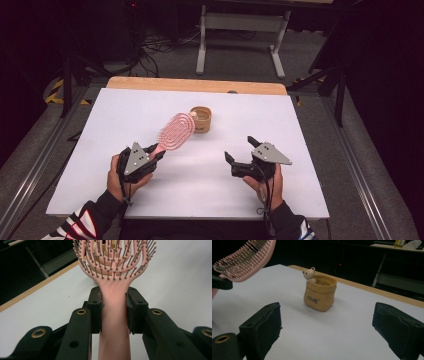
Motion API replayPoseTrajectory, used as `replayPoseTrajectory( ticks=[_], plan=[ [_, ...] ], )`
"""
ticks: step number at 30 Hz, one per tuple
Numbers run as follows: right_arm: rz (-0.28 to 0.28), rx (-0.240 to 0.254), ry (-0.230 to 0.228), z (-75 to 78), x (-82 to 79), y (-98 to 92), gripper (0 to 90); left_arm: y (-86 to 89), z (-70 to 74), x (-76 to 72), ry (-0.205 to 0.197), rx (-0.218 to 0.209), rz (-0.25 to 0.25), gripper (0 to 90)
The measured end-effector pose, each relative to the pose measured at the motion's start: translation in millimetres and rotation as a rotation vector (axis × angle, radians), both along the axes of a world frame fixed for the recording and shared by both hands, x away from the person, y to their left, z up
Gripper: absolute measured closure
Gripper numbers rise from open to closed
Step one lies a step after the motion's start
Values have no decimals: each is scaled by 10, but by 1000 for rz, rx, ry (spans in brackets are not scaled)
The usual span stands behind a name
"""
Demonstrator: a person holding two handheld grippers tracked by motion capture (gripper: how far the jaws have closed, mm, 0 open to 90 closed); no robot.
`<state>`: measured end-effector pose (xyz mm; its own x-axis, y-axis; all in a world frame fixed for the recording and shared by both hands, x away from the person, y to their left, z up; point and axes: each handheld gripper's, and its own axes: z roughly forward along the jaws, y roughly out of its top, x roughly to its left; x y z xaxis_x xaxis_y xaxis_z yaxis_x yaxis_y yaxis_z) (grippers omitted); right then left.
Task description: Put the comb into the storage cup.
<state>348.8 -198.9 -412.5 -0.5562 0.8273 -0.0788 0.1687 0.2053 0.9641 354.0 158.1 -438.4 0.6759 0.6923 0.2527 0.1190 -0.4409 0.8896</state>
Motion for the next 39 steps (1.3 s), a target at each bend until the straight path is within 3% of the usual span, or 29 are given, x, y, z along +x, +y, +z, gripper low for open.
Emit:
replayPoseTrajectory(
  ticks=[5,9,14,20,31,39],
  plan=[
    [34,41,1,50,38,129,92,-119,-11,11,0,-10,-17,696],
    [105,121,17,120,69,248,72,-212,-30,13,-3,-9,-33,696],
    [110,127,24,142,89,354,72,-285,-47,11,-3,-15,-42,696],
    [190,137,59,112,82,565,70,-410,-74,-14,-7,-18,-70,696],
    [191,127,117,47,135,698,67,-554,-135,-62,-4,-37,-117,696],
    [181,179,174,-7,200,728,122,-592,-150,-109,-25,-29,-138,696]
  ],
)
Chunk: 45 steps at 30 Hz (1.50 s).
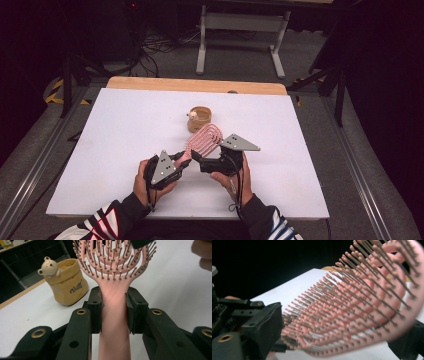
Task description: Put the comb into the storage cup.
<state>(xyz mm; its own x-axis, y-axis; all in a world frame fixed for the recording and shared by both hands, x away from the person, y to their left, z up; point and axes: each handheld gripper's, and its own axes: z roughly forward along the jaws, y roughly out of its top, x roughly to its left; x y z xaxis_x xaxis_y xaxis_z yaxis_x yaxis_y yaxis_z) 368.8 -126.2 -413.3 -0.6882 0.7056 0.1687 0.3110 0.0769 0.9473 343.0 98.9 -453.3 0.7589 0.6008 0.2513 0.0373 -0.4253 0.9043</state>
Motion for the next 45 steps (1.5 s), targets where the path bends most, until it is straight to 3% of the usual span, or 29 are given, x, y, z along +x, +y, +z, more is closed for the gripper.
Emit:
replayPoseTrajectory(
  ticks=[1,4,7,10,11,13,14,19,25,31,40,42,45],
  plan=[
    [26,14,16,-5,11,6,130,-5,-4,-5,-2,1,-5,695],
    [24,0,4,0,-9,23,206,-1,-19,20,10,3,-5,696],
    [35,19,0,0,-34,13,270,17,-31,46,26,-1,0,697],
    [29,45,-22,2,-69,-7,384,3,-39,30,9,26,2,697],
    [29,45,-22,2,-69,-7,384,3,-39,30,9,26,2,697],
    [28,88,-43,6,-112,-41,524,-14,-54,12,6,35,0,697],
    [31,97,-44,5,-121,-48,537,-26,-60,8,-4,46,-2,697],
    [65,116,-53,15,-170,-72,576,-38,-67,-11,-17,50,-7,697],
    [64,128,-55,0,-187,-83,583,-41,-68,-13,-23,50,-11,696],
    [86,138,-85,25,-233,-78,611,-37,-53,-18,-35,52,-13,685],
    [114,136,-118,80,-292,-81,624,-27,-67,9,-15,44,-15,577],
    [115,126,-138,112,-309,-103,626,-20,-69,18,-2,43,-24,492],
    [110,115,-155,140,-321,-134,632,-5,-60,24,11,39,-66,436]
  ],
)
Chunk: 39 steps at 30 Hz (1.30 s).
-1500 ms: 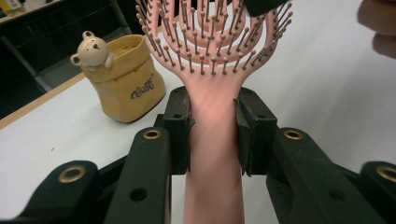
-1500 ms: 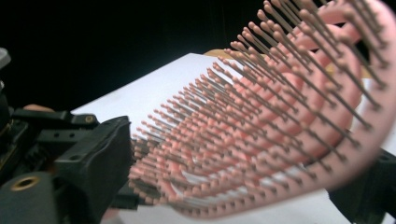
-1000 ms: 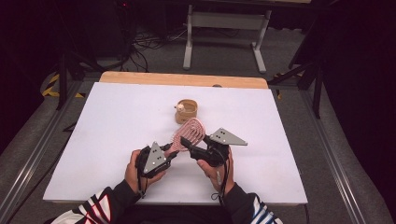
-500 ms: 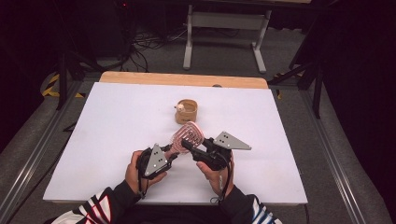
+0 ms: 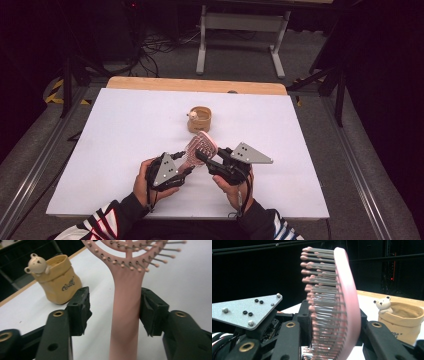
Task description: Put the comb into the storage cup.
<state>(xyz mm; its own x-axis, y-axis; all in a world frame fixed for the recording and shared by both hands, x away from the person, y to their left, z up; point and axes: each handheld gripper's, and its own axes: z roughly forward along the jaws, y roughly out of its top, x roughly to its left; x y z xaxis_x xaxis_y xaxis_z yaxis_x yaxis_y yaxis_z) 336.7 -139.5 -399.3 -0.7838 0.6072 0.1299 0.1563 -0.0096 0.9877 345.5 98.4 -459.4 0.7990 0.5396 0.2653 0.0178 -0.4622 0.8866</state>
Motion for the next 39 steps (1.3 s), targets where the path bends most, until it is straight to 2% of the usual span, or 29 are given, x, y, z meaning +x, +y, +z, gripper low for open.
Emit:
replayPoseTrajectory(
  ticks=[3,10,11,17,19,23,28,32,39],
  plan=[
    [-13,-5,-13,23,-8,-37,634,20,5,10,16,-1,-14,388],
    [-45,-14,-28,52,-6,-132,636,67,34,13,21,-9,-44,290],
    [-51,-18,-33,60,-8,-148,636,95,48,11,24,-24,-59,272],
    [-84,-24,-62,112,-24,-249,637,208,109,19,21,-28,-81,223],
    [-92,-31,-70,125,-29,-268,638,247,126,22,19,-34,-81,197],
    [-102,-34,-81,146,-34,-294,638,337,156,46,11,-4,-77,161],
    [-125,-49,-101,178,-43,-339,638,487,166,76,27,-8,-77,127],
    [-132,-52,-114,196,-52,-366,638,590,167,93,32,1,-65,120],
    [-148,-50,-128,230,-62,-422,638,749,162,83,33,-10,-39,118]
  ],
)
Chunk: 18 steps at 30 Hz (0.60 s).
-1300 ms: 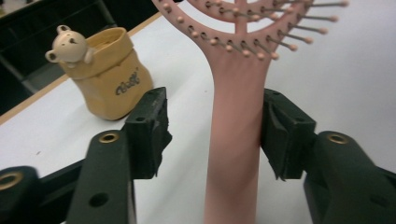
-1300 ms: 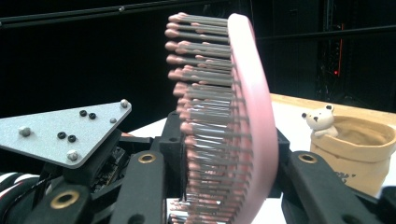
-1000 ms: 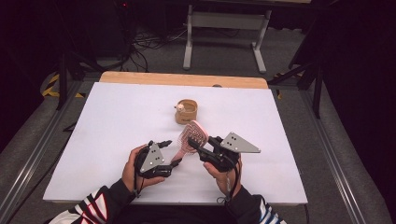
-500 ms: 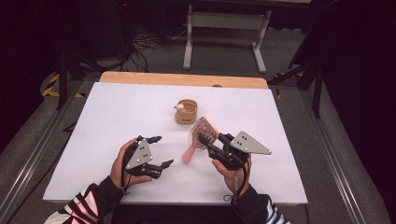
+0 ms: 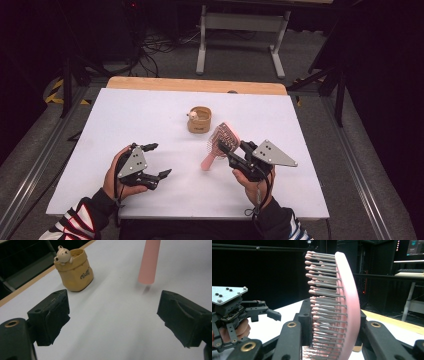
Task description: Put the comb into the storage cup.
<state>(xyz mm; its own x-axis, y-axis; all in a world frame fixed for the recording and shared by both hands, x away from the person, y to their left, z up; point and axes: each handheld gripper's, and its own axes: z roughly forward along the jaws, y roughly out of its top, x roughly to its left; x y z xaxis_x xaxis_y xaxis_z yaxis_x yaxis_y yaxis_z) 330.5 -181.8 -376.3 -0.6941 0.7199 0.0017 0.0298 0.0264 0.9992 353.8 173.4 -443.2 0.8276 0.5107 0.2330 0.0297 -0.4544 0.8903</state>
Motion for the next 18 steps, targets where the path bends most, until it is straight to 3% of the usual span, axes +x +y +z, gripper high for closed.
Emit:
replayPoseTrajectory(
  ticks=[18],
  plan=[
    [-30,14,-26,78,-2,-118,638,341,-76,-69,7,-29,67,100]
  ],
)
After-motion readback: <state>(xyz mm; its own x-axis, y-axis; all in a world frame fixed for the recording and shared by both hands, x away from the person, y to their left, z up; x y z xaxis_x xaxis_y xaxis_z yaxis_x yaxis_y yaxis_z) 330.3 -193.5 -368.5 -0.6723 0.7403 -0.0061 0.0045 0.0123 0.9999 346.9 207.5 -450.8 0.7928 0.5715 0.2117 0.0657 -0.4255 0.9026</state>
